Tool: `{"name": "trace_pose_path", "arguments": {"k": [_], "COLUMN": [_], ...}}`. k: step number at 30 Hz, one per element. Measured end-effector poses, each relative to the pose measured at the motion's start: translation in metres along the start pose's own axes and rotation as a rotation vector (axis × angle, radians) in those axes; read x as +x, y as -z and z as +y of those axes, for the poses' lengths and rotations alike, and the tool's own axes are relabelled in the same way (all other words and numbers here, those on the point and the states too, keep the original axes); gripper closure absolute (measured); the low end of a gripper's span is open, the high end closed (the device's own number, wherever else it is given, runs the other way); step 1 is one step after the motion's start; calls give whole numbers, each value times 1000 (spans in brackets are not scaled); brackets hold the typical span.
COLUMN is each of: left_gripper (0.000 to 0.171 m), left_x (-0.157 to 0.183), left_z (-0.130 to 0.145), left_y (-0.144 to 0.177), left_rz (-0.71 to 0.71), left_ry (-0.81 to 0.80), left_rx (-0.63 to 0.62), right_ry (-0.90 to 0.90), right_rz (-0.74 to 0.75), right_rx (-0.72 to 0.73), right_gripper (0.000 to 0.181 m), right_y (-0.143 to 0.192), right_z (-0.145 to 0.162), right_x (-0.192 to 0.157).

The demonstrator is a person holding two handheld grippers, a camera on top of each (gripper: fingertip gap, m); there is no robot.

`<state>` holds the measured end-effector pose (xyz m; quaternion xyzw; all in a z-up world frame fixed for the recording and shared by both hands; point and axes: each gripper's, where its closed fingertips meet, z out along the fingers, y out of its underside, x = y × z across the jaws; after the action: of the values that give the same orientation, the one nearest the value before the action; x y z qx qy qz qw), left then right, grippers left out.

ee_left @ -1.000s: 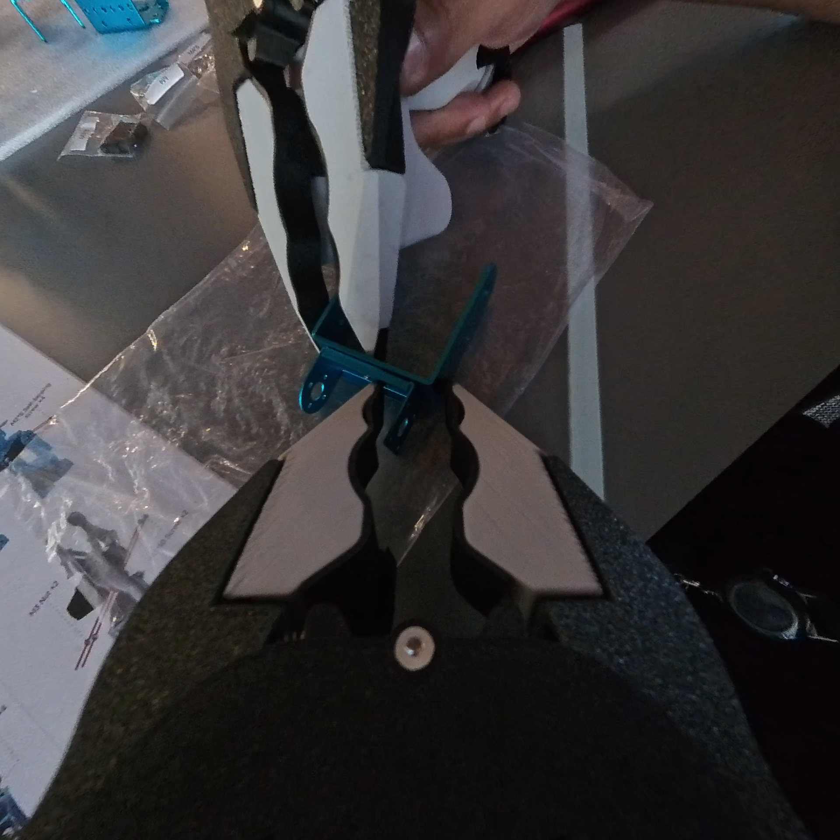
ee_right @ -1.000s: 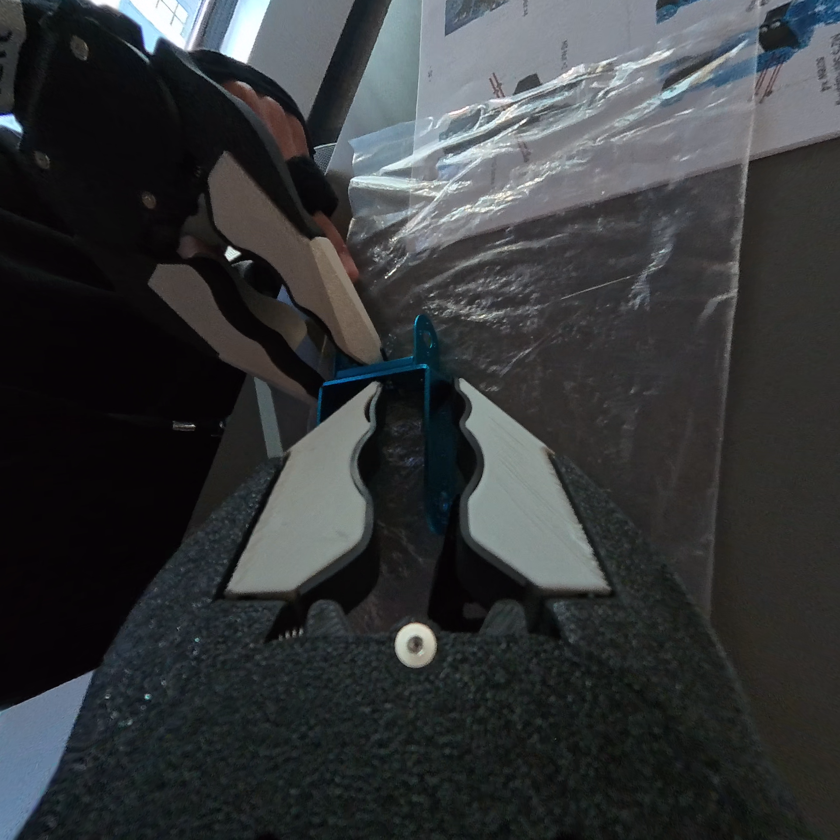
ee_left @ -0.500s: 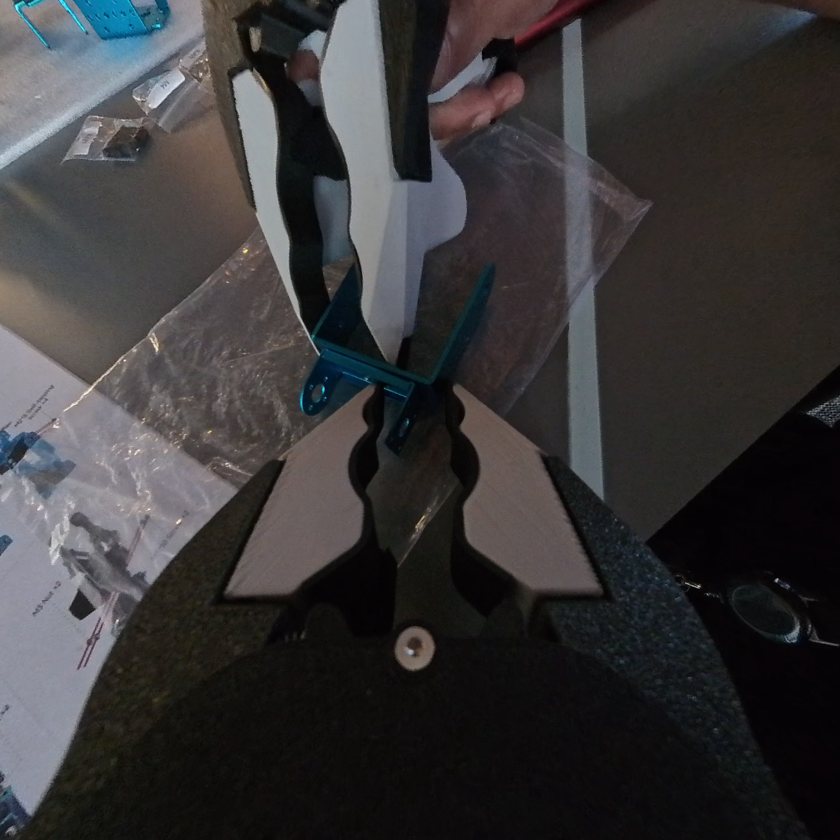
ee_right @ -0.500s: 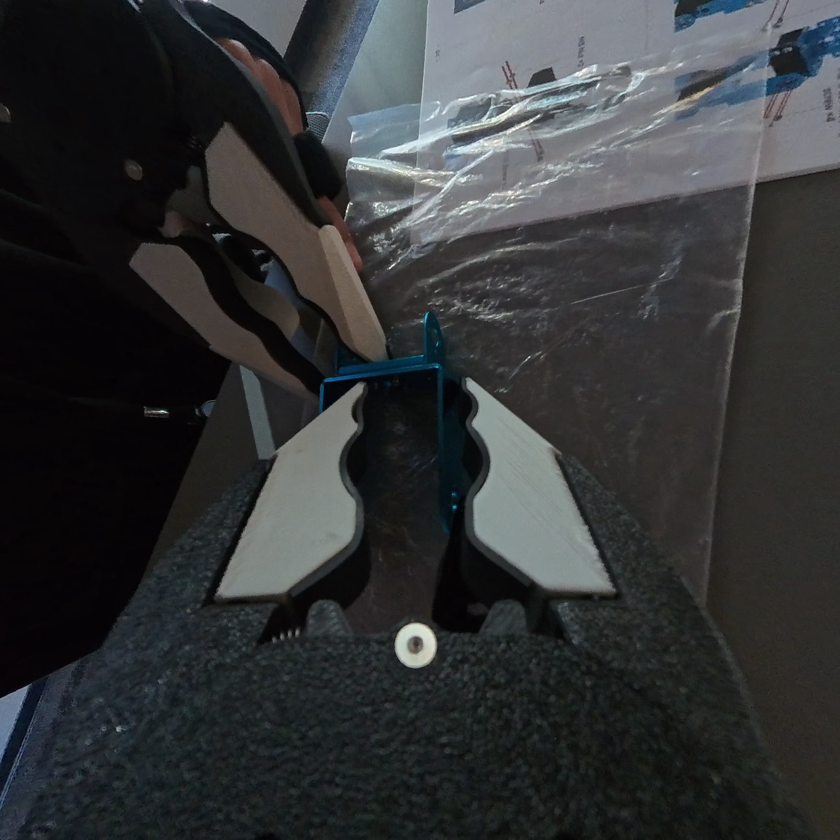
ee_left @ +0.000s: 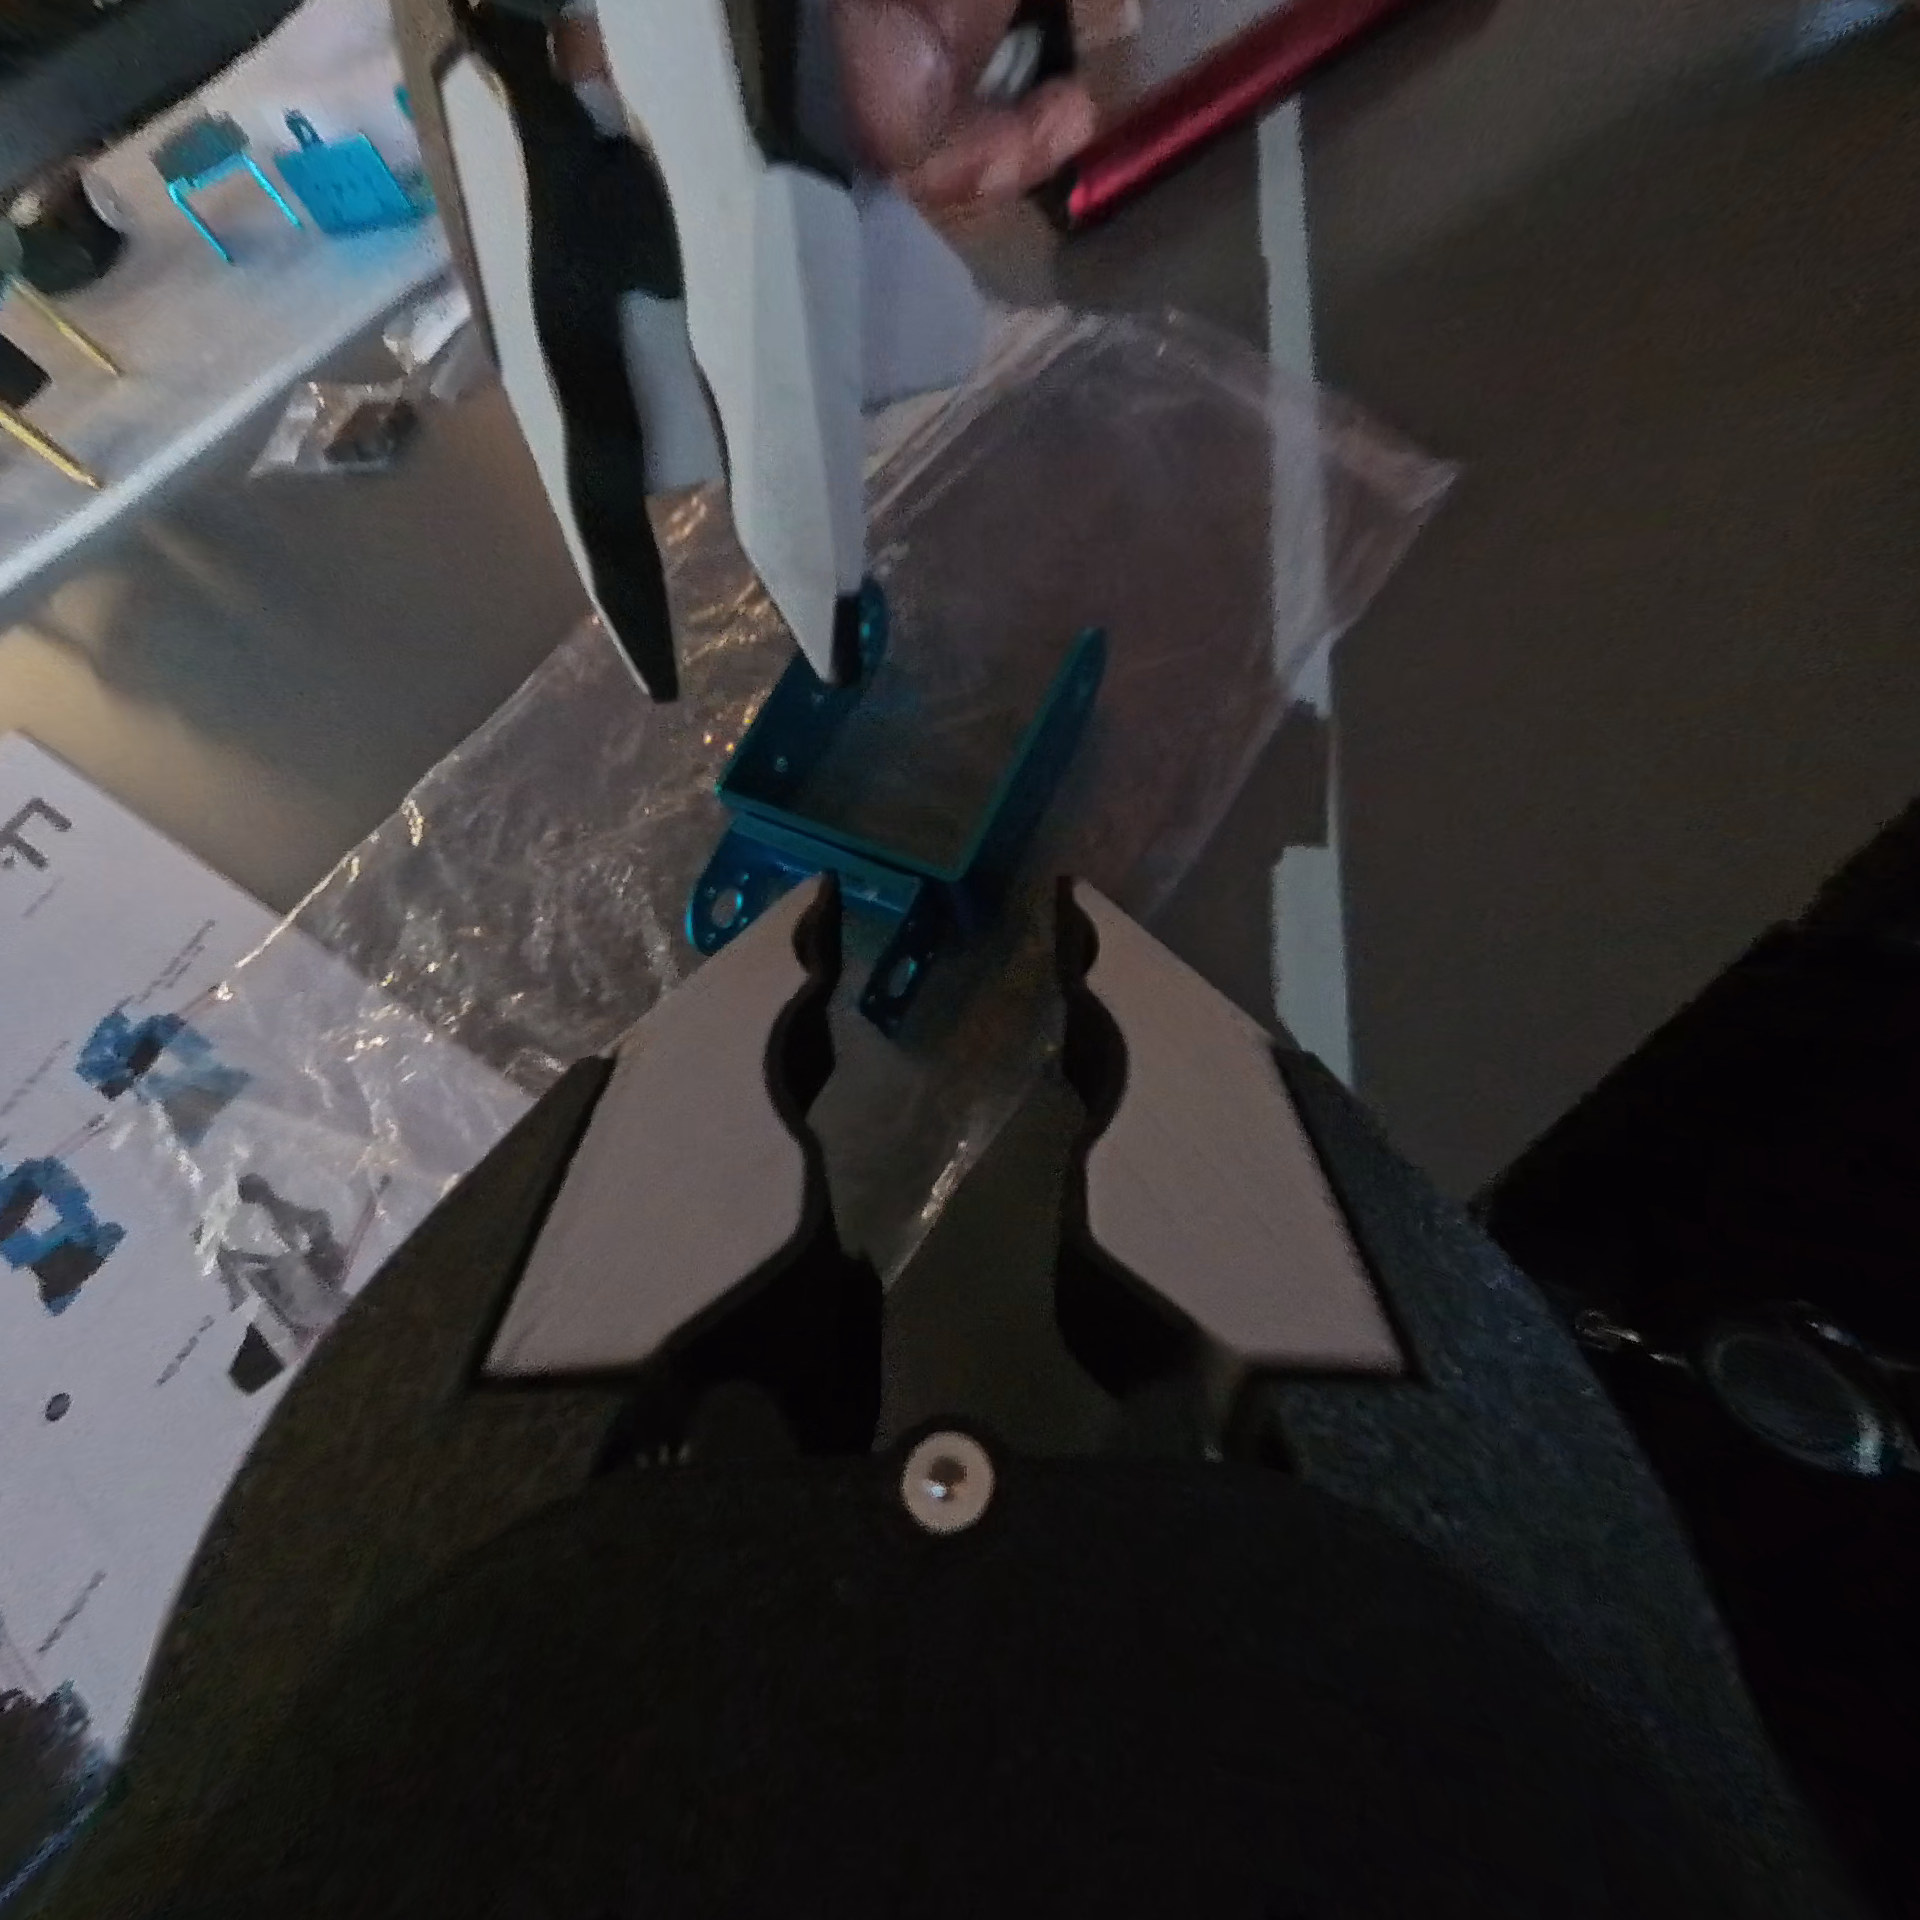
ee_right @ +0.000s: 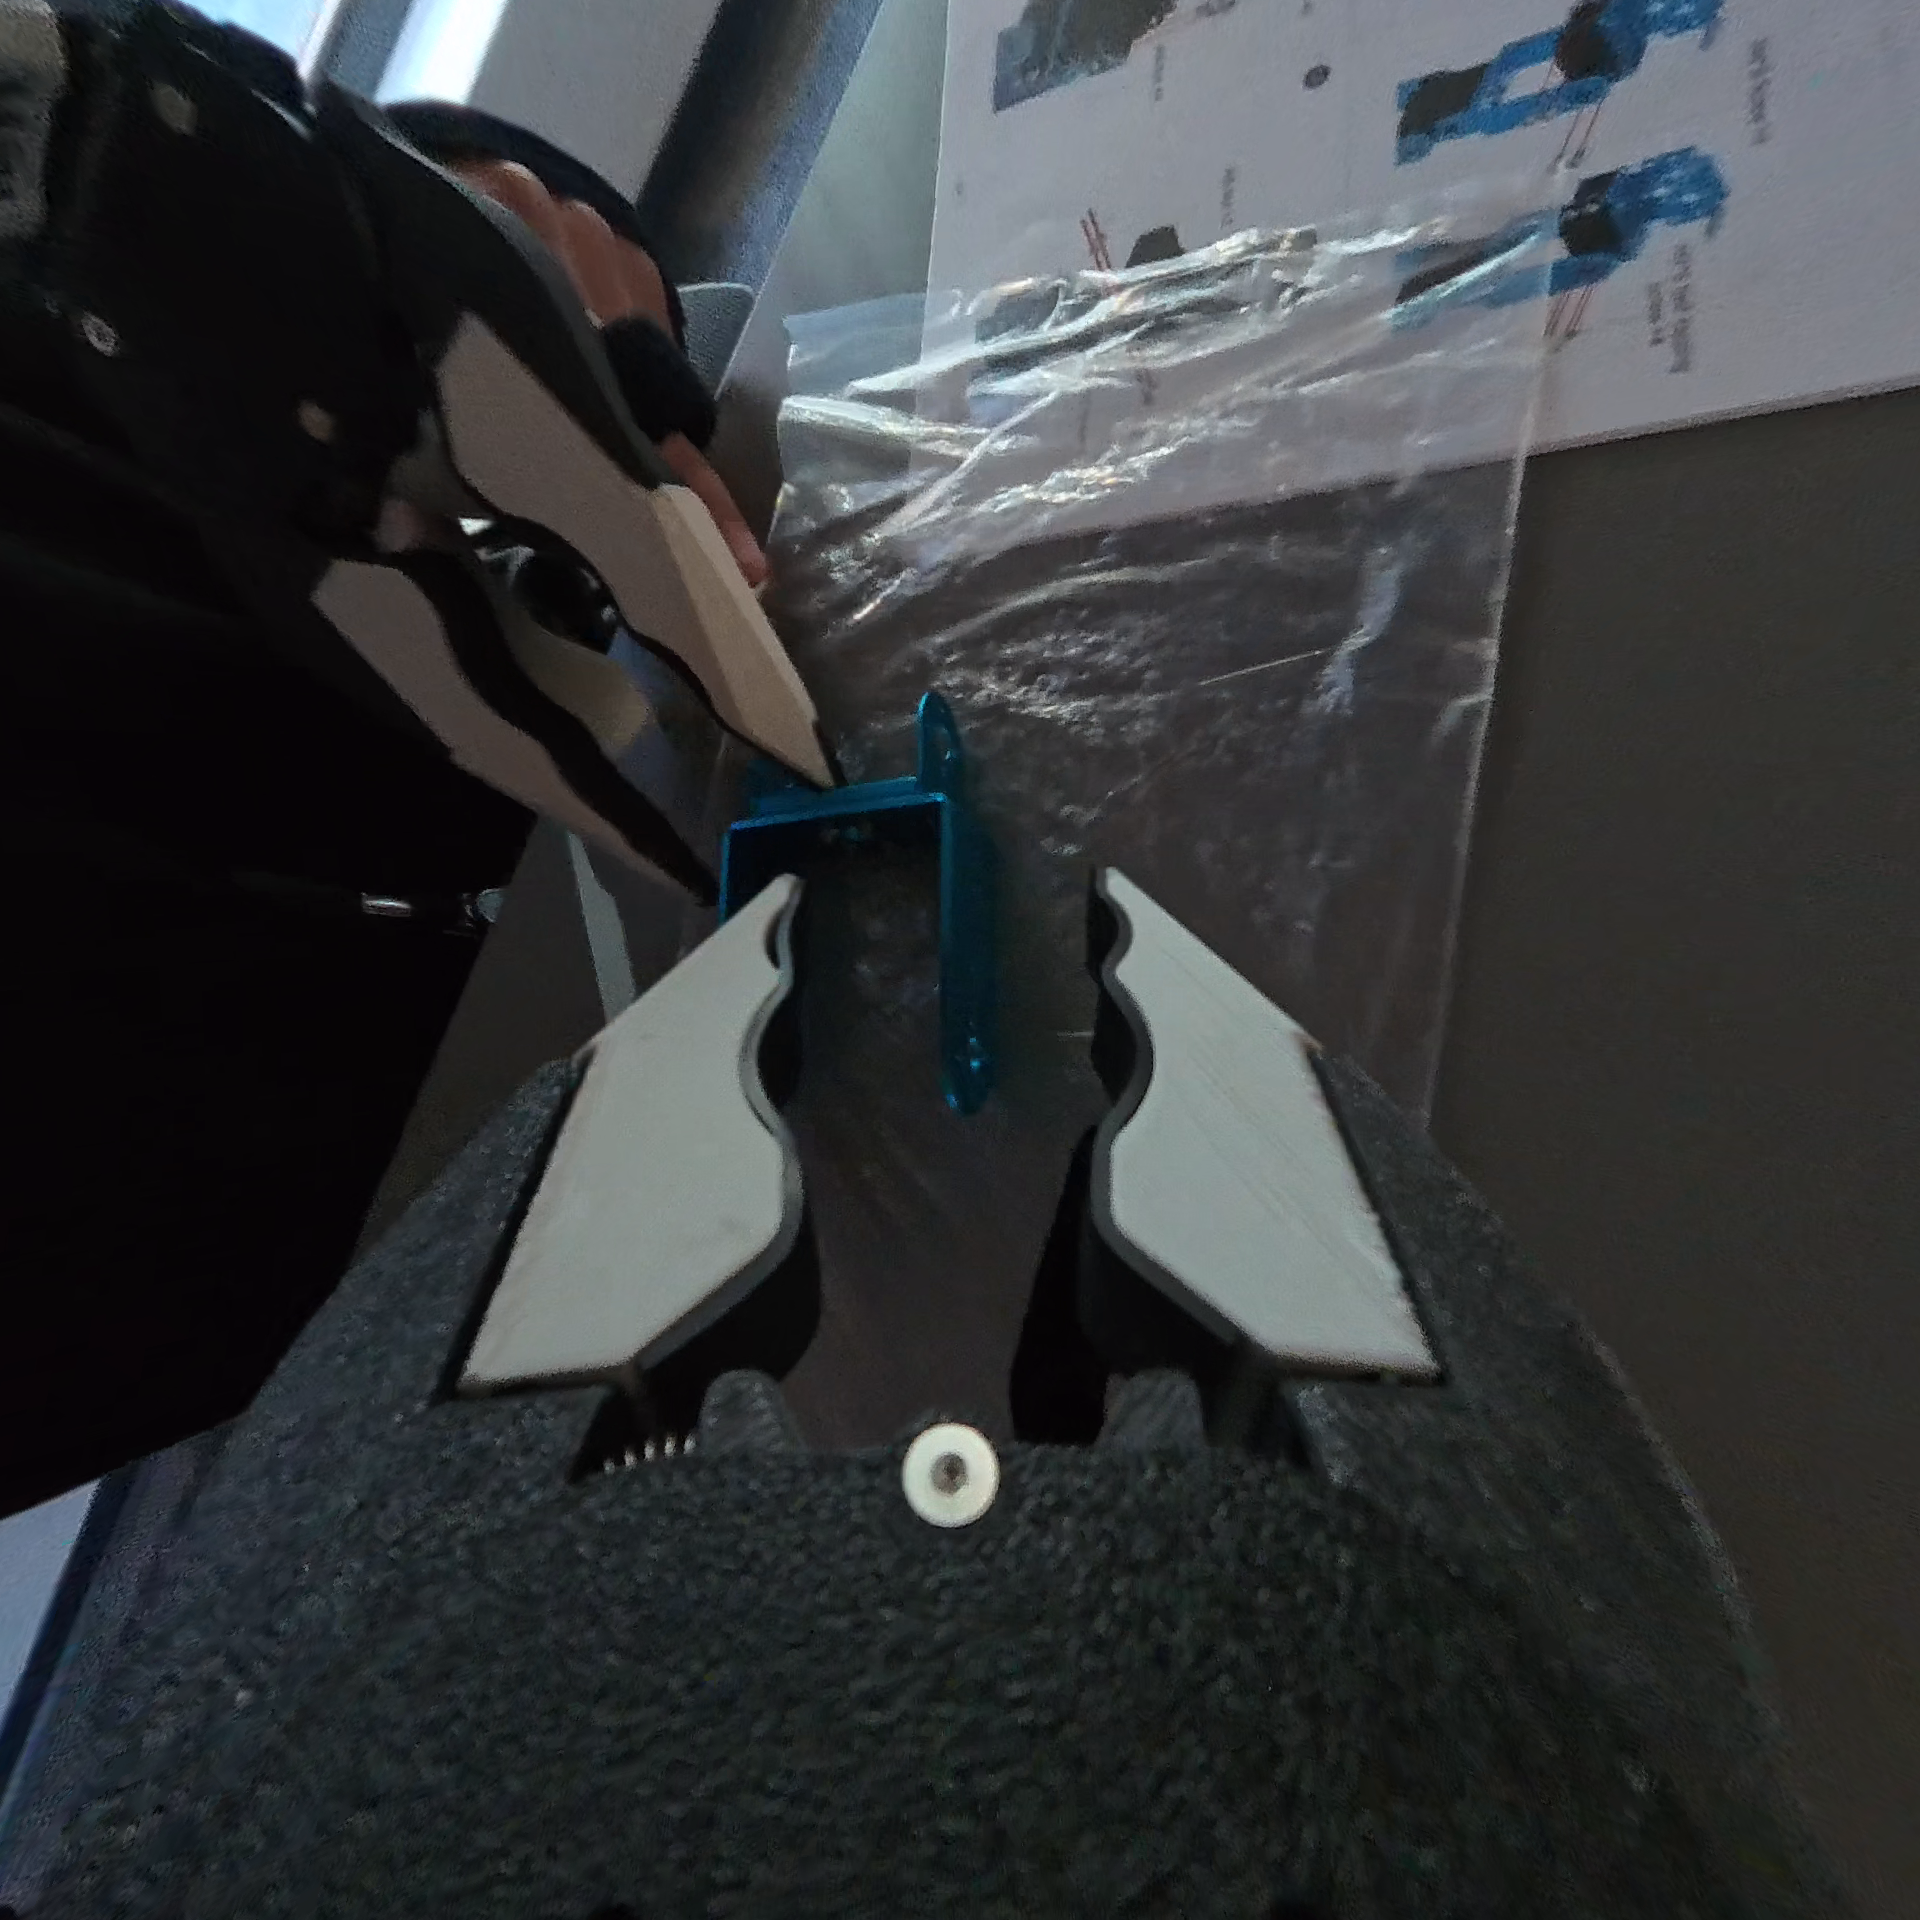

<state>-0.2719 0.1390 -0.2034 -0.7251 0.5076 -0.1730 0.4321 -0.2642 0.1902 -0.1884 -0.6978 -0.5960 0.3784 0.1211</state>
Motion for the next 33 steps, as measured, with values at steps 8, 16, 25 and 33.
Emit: {"name": "trace_pose_path", "arguments": {"k": [8, 16, 25, 33], "left_gripper": [93, 109, 111, 111], "left_x": [-15, -14, -12, -12], "left_z": [-4, -9, -8, -7], "left_y": [5, -17, -21, -20], "left_rz": [118, 293, 299, 308], "left_ry": [-128, -149, -162, -153], "left_rx": [-33, -27, -31, -22], "right_ry": [23, 50, 65, 27], "right_rz": [74, 161, 145, 69], "right_rx": [-123, -83, 18, 138], "right_gripper": [128, 115, 123, 122], "right_y": [-17, -26, -26, -18], "right_z": [11, 9, 5, -2], "right_x": [1, -5, 1, -6]}}
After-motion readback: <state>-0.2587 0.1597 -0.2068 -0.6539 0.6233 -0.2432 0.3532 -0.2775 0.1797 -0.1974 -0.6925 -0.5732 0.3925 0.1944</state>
